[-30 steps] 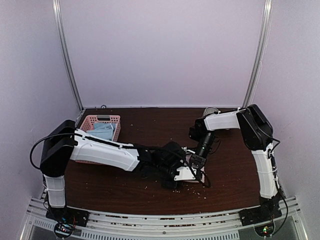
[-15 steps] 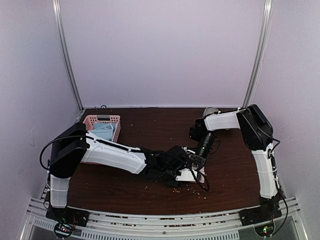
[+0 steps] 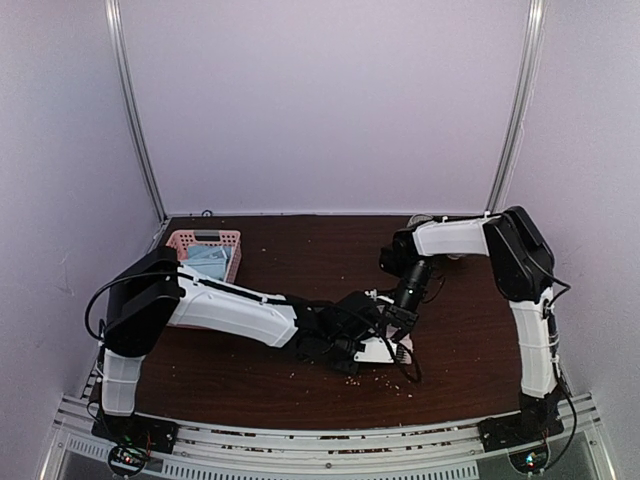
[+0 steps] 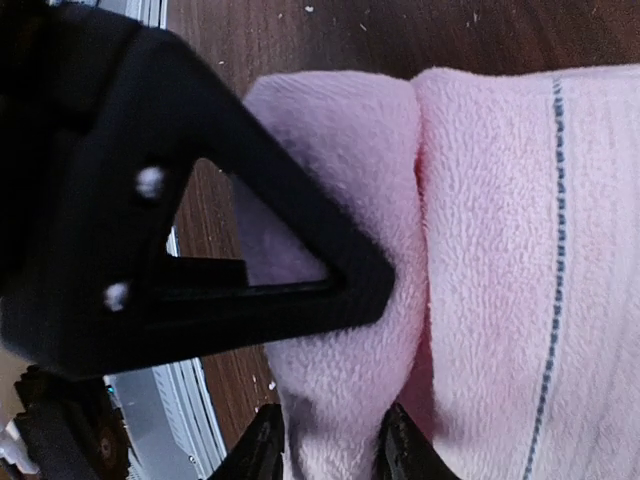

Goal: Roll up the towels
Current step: Roll the towel at the center of the board.

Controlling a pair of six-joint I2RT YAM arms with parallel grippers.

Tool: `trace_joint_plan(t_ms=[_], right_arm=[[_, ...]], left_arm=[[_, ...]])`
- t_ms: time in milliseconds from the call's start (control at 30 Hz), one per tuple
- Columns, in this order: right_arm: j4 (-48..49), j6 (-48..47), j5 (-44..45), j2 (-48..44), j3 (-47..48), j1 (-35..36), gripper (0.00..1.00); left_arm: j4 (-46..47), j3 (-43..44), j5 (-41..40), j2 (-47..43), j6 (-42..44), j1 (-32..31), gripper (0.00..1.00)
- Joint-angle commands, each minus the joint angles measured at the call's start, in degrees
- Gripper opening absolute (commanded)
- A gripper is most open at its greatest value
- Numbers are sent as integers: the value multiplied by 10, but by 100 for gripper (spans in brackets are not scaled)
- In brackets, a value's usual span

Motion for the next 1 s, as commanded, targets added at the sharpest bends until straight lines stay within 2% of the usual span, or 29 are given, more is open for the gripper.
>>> trace_joint_plan(t_ms=[0,133,233,467,567,700,833,967], right_arm=[[0,5,57,-84,-6,-17,32],[43,80,69,-102,-8,-62,32],[88,130,101,-100,-22,-77,27],[160,181,188,-58,-50,-48,20],[160,176,174,-28,-29,-36,20],[166,193,199,0,9,-28,19],[144,172,169,-3,27,-30,19],[22,102,96,-21,107,-56,23]], left_arm=[[-15,12,18,8,-21,-3,22],[-26,11,24,6,-34,-3,22],[-29,15,23,7,-47,-3,21],[-71,44,35,17,-90,-3,20],[-86,52,46,19,-115,-3,20],[-96,50,55,20,-144,-3,19],[-95,48,68,36,-168,3,18],[-121,73,140,57,-199,23,17]])
